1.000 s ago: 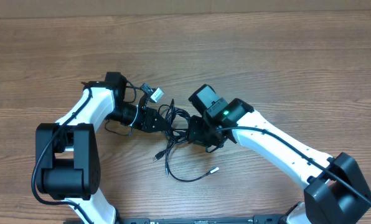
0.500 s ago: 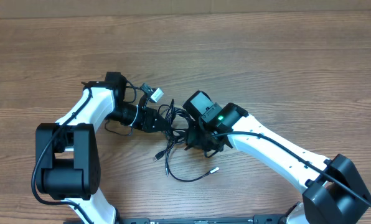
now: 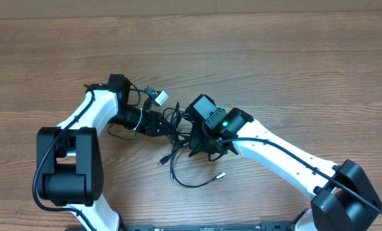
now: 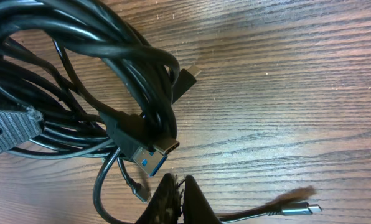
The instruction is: Untangle cables
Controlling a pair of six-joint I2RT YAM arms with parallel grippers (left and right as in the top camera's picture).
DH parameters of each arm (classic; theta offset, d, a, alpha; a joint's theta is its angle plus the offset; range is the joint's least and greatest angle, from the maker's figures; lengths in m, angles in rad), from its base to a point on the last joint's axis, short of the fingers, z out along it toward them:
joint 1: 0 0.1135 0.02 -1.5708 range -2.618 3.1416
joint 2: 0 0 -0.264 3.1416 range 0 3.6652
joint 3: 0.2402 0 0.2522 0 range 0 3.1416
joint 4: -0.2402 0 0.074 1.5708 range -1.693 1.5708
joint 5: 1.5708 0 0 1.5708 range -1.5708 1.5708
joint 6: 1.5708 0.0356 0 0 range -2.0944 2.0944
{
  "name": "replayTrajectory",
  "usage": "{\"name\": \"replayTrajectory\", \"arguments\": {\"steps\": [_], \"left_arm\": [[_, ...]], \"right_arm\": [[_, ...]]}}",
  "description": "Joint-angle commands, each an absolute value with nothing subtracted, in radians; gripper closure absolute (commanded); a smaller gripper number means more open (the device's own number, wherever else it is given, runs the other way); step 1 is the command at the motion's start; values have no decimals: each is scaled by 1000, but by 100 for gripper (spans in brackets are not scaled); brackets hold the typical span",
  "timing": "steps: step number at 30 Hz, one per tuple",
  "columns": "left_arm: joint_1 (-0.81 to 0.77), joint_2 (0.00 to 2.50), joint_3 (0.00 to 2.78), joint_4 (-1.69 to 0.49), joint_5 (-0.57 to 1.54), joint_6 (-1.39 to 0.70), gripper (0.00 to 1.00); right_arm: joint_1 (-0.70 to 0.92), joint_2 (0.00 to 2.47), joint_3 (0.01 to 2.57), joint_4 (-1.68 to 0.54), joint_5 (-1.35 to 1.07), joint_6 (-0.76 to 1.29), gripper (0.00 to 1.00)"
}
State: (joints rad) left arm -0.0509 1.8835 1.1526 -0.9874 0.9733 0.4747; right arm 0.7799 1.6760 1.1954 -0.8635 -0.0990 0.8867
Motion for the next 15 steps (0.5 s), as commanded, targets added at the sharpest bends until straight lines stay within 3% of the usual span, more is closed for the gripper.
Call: {"name": "replayTrajectory", "arguments": {"steps": [1, 15], "left_arm": [[-59, 1887, 1162, -987, 1014, 493, 96], [-59, 1887, 1162, -987, 1014, 493, 96]], "right_arm": [[785, 1652, 1190, -813, -79, 891, 96], [803, 1652, 1190, -864, -1, 891, 96]]}}
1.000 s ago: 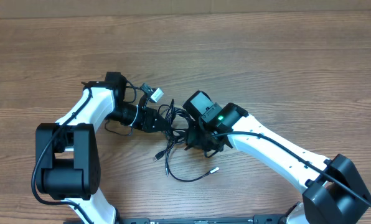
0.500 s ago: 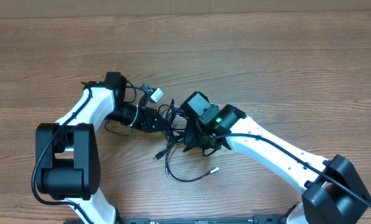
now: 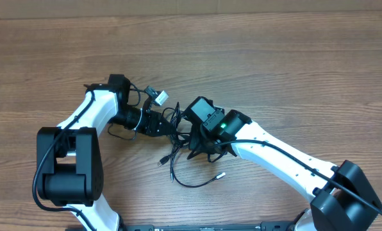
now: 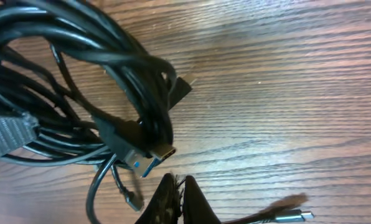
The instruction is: Untangle cables
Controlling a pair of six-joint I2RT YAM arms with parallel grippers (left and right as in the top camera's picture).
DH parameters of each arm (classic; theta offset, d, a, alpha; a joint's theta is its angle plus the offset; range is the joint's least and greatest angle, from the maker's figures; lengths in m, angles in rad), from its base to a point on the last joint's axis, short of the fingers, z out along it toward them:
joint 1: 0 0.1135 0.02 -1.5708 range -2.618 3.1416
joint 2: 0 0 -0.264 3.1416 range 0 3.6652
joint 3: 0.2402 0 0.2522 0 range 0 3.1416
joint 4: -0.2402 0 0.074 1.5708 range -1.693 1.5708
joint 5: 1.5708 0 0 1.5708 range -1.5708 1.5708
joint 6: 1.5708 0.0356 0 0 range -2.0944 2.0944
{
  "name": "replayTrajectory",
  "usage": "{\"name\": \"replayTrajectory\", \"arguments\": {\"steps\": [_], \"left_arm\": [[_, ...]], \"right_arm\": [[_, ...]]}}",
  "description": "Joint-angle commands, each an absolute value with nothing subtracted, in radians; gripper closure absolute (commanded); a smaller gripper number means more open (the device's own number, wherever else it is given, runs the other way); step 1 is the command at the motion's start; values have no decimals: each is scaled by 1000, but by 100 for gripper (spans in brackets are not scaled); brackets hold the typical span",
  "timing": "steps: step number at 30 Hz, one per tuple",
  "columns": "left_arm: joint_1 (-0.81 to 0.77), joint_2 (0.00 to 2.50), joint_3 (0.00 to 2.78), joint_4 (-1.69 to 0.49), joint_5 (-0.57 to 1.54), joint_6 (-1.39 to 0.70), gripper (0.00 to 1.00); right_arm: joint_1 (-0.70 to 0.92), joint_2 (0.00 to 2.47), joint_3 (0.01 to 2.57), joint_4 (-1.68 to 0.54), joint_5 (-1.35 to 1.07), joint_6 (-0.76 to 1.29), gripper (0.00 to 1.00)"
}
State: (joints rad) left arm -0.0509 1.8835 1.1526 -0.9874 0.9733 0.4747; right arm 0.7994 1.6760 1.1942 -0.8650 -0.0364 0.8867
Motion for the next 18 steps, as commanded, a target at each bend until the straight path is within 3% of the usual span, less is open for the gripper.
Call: {"name": "replayTrajectory", "arguments": {"steps": [1, 18], "left_arm": [[-59, 1887, 1162, -987, 1014, 493, 96], [-59, 1887, 1162, -987, 1014, 493, 96]], "right_arm": [[804, 1652, 1190, -862, -1, 891, 96], [828, 1715, 1193, -685, -39, 928, 96]]}}
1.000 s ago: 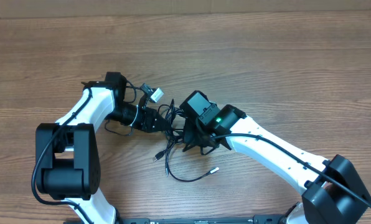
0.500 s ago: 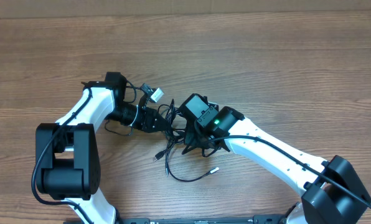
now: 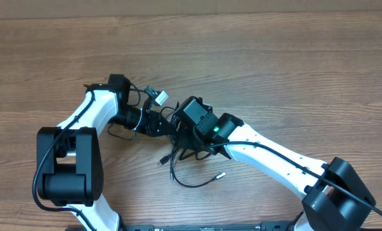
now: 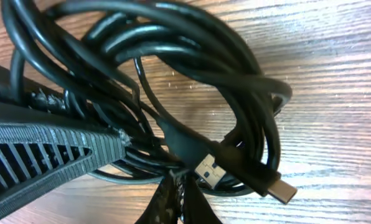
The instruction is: Untangle cables
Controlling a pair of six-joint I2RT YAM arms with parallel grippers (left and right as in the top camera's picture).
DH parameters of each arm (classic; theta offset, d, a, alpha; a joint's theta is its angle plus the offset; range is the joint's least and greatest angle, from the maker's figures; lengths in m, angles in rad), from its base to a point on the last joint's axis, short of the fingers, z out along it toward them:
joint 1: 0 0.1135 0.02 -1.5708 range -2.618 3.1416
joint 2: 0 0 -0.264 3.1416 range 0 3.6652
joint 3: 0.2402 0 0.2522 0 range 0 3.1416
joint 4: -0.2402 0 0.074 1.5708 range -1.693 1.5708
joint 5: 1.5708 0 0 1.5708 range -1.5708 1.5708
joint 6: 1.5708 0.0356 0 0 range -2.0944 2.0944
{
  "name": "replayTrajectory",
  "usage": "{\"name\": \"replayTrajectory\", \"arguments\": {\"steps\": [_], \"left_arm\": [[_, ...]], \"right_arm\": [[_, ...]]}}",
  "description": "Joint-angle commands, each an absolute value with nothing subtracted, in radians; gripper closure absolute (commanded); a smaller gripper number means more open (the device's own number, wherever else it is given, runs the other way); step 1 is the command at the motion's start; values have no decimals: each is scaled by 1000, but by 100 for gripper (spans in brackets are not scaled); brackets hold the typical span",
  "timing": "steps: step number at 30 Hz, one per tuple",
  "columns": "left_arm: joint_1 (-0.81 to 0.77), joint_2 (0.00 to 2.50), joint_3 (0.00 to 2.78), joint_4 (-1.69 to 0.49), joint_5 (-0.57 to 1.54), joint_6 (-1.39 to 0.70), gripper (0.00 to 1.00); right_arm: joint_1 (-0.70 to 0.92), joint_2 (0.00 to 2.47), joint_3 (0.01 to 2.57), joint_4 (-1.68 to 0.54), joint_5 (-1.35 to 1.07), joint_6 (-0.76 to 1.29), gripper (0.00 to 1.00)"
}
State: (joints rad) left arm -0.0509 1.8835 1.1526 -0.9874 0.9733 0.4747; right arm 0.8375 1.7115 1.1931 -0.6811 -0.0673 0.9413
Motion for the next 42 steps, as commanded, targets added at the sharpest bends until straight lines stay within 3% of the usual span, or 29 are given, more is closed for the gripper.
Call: {"name": "replayTrajectory", "arguments": {"steps": [1, 9, 42], "left_arm": [[-59, 1887, 1162, -987, 1014, 493, 96], [-59, 1887, 1162, -987, 1014, 494, 96], [-59, 1887, 1162, -987, 1014, 493, 96]], "right_arm": [[819, 1702, 1193, -694, -39, 927, 96], [724, 1583, 1190, -852, -31, 883, 96], [775, 1683, 1183, -790, -24, 940, 96]]}}
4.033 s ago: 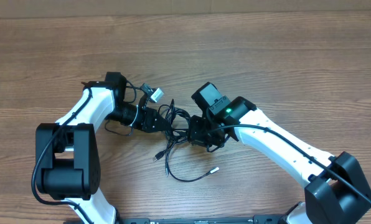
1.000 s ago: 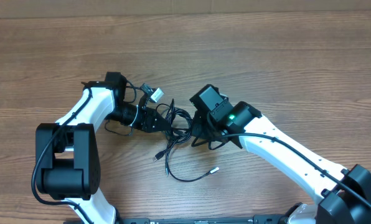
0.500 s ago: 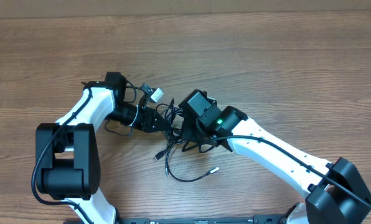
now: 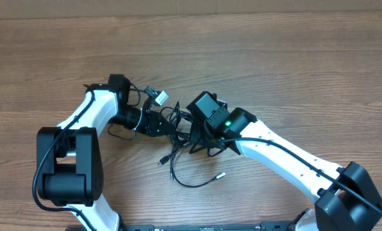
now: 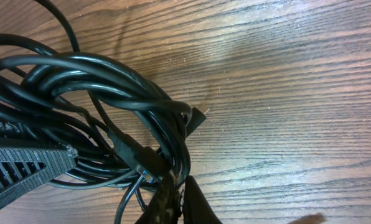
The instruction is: Untangle cables
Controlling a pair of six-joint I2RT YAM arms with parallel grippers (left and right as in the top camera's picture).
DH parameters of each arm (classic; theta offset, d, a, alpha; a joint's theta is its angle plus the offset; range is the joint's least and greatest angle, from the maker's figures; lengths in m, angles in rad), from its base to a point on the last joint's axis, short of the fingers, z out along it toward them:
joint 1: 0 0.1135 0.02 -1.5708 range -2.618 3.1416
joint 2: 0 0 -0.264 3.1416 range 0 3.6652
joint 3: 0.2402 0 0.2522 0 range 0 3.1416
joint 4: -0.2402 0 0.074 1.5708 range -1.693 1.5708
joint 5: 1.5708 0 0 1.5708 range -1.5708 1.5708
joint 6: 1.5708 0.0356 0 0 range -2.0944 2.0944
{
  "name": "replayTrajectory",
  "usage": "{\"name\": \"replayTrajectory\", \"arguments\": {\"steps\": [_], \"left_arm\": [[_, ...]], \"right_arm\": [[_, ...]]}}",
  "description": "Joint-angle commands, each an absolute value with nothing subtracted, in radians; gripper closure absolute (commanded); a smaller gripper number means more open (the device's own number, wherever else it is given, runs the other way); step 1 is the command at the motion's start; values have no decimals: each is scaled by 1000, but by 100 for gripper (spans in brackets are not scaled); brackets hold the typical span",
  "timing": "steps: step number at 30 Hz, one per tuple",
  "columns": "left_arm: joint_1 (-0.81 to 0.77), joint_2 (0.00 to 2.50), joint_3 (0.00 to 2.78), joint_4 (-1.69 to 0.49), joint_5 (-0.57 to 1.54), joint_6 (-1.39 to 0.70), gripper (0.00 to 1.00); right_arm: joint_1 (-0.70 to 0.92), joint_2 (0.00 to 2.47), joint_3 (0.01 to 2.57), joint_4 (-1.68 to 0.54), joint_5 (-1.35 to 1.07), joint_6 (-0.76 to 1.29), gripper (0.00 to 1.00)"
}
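Note:
A tangle of black cables point(image 4: 178, 125) lies mid-table; up close the cable loops point(image 5: 104, 106) are wound over one another. My left gripper point(image 4: 165, 126) is shut on the tangle's left side, and its grey ribbed finger point(image 5: 17, 171) shows in the right wrist view. My right gripper point(image 5: 178, 190) is shut, its tips touching the lower edge of the loops beside a USB plug with a blue insert point(image 5: 149, 173). No cable shows between its jaws. A dark connector end point(image 5: 198, 117) sticks out to the right of the loops.
A thin black cable point(image 4: 191, 183) trails from the tangle toward the front edge and ends in a small light tip point(image 4: 221, 173). A white connector point(image 4: 160, 97) lies behind the tangle, by the left wrist. All round is bare wooden table point(image 4: 293, 70).
My right gripper has moved back to the right, away from the left gripper's finger. The loops now sit above and to the left of its tips. The left arm has not moved.
My right gripper stayed shut throughout, just right of the tangle at first. It then stood further left, hard against the loops and the left finger. Now it is back at the tangle's lower right edge. The left gripper held the tangle still all along.

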State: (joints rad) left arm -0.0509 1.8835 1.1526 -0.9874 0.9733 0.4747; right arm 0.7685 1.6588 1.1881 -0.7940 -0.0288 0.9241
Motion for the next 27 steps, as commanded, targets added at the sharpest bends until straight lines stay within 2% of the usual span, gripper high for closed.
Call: {"name": "replayTrajectory", "arguments": {"steps": [1, 8, 13, 17, 21, 27], "left_arm": [[-59, 1887, 1162, -987, 1014, 494, 96], [-59, 1887, 1162, -987, 1014, 494, 96], [-59, 1887, 1162, -987, 1014, 493, 96], [-59, 1887, 1162, -987, 1014, 494, 96], [-59, 1887, 1162, -987, 1014, 493, 96], [-59, 1887, 1162, -987, 1014, 494, 96]], "right_arm": [[775, 1695, 1183, -793, -24, 939, 96], [778, 1705, 1184, -761, -78, 936, 96], [815, 1707, 1184, -657, -87, 936, 96], [805, 1706, 1185, -691, -58, 929, 96], [762, 1660, 1187, -732, -184, 856, 96], [779, 1663, 1185, -747, -183, 857, 96]]}}
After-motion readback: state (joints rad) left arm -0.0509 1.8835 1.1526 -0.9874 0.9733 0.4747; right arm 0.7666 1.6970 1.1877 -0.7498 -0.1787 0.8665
